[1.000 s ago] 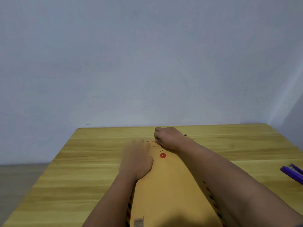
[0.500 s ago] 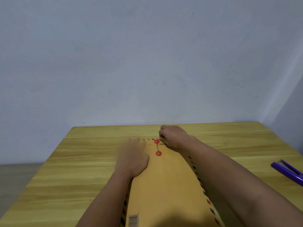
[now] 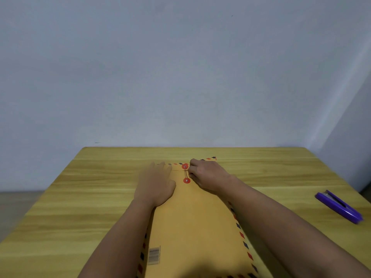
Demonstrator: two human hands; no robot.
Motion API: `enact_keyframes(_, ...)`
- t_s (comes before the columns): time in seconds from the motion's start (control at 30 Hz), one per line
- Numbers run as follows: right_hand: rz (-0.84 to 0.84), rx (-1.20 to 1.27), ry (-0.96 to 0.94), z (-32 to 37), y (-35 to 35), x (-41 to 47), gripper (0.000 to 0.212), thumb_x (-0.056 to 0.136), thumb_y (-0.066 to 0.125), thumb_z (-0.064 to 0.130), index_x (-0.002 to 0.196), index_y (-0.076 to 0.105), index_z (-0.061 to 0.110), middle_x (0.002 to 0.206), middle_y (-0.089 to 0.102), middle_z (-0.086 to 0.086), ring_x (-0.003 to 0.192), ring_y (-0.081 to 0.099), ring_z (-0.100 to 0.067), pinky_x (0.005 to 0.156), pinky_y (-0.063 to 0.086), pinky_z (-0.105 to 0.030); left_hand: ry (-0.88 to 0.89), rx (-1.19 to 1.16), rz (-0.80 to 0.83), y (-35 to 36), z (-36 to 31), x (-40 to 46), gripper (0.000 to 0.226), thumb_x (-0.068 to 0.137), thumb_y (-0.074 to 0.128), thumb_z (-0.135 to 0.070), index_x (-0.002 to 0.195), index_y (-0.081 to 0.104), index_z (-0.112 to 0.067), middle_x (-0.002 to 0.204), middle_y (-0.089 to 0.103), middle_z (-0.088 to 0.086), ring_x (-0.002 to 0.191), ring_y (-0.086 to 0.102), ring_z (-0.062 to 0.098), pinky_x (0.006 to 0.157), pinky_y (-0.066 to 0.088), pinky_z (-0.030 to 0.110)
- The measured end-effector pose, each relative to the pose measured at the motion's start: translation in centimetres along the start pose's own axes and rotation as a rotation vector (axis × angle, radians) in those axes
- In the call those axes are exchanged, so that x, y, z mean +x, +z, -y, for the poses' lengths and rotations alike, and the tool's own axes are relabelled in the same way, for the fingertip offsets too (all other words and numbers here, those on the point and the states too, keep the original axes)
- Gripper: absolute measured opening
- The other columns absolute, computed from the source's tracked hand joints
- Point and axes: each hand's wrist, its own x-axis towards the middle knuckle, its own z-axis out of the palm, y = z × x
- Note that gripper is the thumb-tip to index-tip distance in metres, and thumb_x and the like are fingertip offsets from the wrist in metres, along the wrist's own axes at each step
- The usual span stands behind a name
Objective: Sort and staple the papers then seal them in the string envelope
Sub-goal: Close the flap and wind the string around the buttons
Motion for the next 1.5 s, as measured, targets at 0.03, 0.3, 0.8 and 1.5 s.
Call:
enact_keyframes(0.03,-0.007,0.002,-0.004,0.1,0.0,-0.2,0.027,0.109,0.048,0.028,0.118,0.066,0.011,0.113,0.059,-0.005,0.090,0.063,-0.024,0.067,0.053,-0.040,0.000,0.001,-0.001,0.0,0.0,0.0,0.069,0.091,0.024,-0.054,0.158,0.025,-0.036,0.168,0.016,-0.005,0.156,0.003,0.025,0.124,0.006,0.049)
enact_keyframes(0.3,-0.137,0.239,0.553,-0.3,-0.8,-2.2,0.041,0.101,0.057,0.045,0.135,0.058,0.023,0.130,0.055,-0.002,0.120,0.055,-0.023,0.094,0.053,-0.040,-0.003,0.003,0.004,-0.2,0.1,-0.2,0.070,0.091,0.021,-0.059,0.158,0.023,-0.038,0.168,0.014,-0.006,0.156,0.002,0.024,0.125,0.004,0.047)
enact_keyframes(0.8,-0.165,1.219,1.067,-2.4,-12.3,-4.8,0.018,0.090,0.073,0.012,0.080,0.058,0.011,0.069,0.057,-0.009,0.048,0.054,-0.022,0.047,0.045,-0.024,-0.016,-0.639,-0.063,-6.7,-9.8,-3.5,0.076,0.090,0.050,-0.072,0.153,0.040,-0.031,0.161,0.034,-0.006,0.149,0.029,0.019,0.114,0.027,0.037)
enact_keyframes(1.5,-0.187,1.271,0.949,-2.9,-10.6,-8.3,0.093,0.086,0.078,0.057,0.159,0.035,0.019,0.157,0.047,-0.008,0.129,0.057,-0.030,0.099,0.047,-0.040,-0.226,-1.540,-0.016,-15.8,-8.1,-0.8,0.061,0.094,0.059,-0.001,0.150,0.040,-0.015,0.118,0.067,0.014,0.092,0.071,0.028,0.073,0.059,0.039)
